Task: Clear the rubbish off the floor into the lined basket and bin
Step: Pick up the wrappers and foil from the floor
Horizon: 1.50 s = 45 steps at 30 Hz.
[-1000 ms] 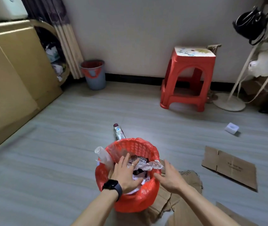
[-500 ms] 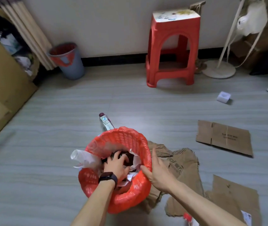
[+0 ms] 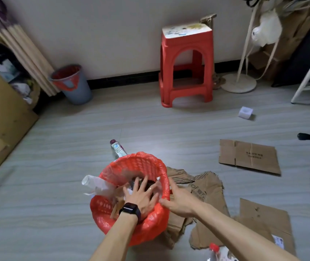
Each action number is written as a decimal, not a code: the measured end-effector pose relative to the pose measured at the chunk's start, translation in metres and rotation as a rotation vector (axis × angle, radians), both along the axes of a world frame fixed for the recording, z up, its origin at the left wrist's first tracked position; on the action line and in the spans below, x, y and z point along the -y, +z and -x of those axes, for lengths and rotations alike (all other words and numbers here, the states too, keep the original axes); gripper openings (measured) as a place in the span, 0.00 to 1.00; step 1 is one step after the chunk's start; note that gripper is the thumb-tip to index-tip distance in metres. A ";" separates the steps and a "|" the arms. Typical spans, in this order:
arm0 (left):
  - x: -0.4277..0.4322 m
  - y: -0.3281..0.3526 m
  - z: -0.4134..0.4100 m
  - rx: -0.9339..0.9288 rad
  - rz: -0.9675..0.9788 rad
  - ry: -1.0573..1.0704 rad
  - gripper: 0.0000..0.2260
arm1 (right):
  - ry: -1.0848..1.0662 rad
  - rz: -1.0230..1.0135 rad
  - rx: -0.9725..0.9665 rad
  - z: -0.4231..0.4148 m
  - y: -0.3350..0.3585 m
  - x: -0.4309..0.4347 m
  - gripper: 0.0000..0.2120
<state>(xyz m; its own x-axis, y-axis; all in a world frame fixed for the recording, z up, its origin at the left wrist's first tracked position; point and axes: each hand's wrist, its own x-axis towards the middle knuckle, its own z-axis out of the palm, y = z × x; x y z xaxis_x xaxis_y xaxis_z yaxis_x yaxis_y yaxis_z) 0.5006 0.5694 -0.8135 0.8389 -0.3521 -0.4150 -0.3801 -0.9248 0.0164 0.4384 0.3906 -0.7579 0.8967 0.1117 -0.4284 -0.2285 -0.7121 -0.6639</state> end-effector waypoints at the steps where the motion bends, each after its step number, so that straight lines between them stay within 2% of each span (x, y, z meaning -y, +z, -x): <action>1: -0.003 -0.001 0.001 -0.053 -0.072 0.003 0.20 | 0.015 0.018 0.005 0.002 0.005 0.002 0.39; 3: -0.007 0.001 -0.001 -0.123 -0.180 0.007 0.20 | 0.036 0.066 -0.001 0.006 0.015 0.008 0.41; 5: 0.001 0.012 -0.008 -0.095 -0.203 -0.004 0.20 | 0.031 0.126 -0.008 0.010 0.026 0.022 0.43; 8: 0.029 0.048 -0.017 0.086 -0.067 0.106 0.21 | -0.021 0.224 0.010 0.024 0.051 0.067 0.41; 11: 0.069 0.096 -0.018 0.244 0.175 0.173 0.19 | -0.096 0.322 0.025 0.051 0.082 0.121 0.36; 17: 0.194 0.171 0.018 0.224 0.525 -0.117 0.21 | -0.247 0.548 0.071 0.124 0.140 0.223 0.35; 21: 0.273 0.187 0.056 0.170 0.610 -0.319 0.22 | -0.410 0.571 0.059 0.181 0.156 0.287 0.35; 27: 0.371 0.176 0.111 0.059 0.525 -0.560 0.25 | -0.736 0.481 0.029 0.282 0.131 0.367 0.36; 34: 0.467 0.130 0.144 0.025 0.308 -0.767 0.30 | -1.026 0.329 -0.051 0.361 0.049 0.428 0.34; 41: 0.560 0.010 0.149 -0.019 0.067 -0.893 0.37 | -1.059 0.326 -0.203 0.366 -0.082 0.501 0.33; 45: 0.611 -0.053 0.145 0.053 0.001 -1.020 0.41 | -1.055 0.358 -0.257 0.345 -0.143 0.543 0.34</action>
<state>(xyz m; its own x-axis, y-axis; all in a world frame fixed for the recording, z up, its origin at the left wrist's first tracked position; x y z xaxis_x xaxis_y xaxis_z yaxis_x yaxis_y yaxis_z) 0.3556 -0.0415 -0.8660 0.1569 -0.9093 -0.3854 -0.9868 -0.1603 -0.0233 0.0936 -0.1526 -0.9013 0.3526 -0.8103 -0.4681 -0.9244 -0.2239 -0.3088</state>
